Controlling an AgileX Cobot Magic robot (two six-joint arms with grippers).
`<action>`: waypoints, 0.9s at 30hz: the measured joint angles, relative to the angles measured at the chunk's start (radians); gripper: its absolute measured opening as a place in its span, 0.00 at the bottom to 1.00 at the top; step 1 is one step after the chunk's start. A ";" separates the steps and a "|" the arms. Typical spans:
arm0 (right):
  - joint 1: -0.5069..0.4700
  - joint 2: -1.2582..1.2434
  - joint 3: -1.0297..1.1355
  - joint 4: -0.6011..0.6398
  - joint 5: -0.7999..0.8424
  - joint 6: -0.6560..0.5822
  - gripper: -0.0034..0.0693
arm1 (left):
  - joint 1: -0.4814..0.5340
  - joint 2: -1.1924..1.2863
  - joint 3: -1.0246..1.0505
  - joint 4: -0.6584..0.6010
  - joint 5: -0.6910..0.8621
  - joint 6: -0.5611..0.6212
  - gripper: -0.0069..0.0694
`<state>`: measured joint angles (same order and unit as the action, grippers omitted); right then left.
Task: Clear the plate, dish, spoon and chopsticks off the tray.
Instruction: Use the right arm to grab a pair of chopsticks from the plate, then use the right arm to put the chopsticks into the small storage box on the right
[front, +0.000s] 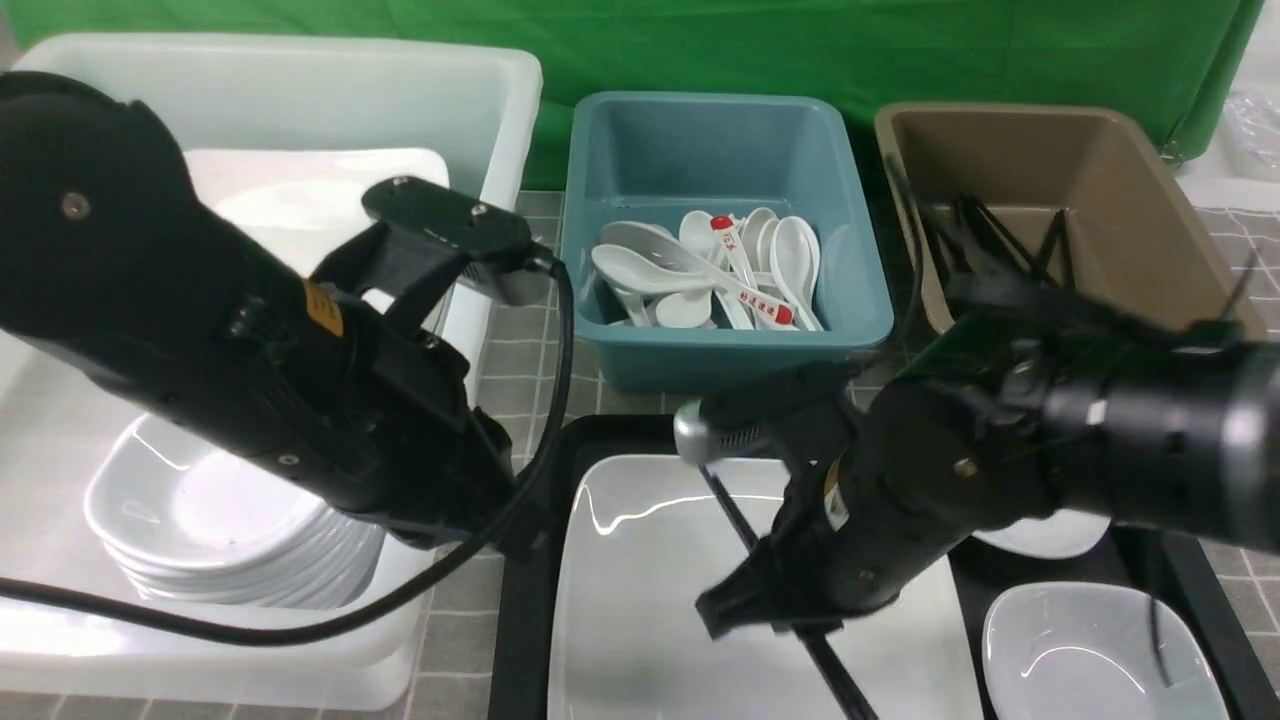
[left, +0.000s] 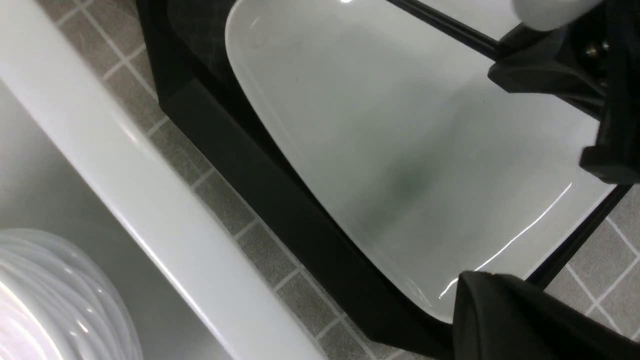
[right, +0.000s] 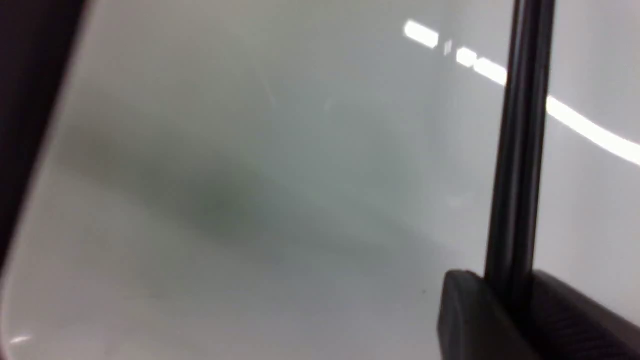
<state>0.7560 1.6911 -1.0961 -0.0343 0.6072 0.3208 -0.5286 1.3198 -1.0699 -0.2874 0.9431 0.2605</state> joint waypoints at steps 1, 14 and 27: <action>-0.014 -0.021 -0.012 0.005 -0.002 -0.013 0.23 | 0.000 0.000 0.000 -0.010 -0.023 0.002 0.09; -0.377 -0.043 -0.313 0.006 -0.043 -0.139 0.23 | -0.001 0.020 -0.062 -0.259 -0.393 0.249 0.09; -0.690 0.128 -0.372 0.006 -0.585 -0.153 0.23 | -0.034 0.058 -0.145 -0.270 -0.290 0.262 0.09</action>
<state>0.0659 1.8190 -1.4680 -0.0282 0.0223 0.1680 -0.5622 1.3773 -1.2146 -0.5575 0.6528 0.5222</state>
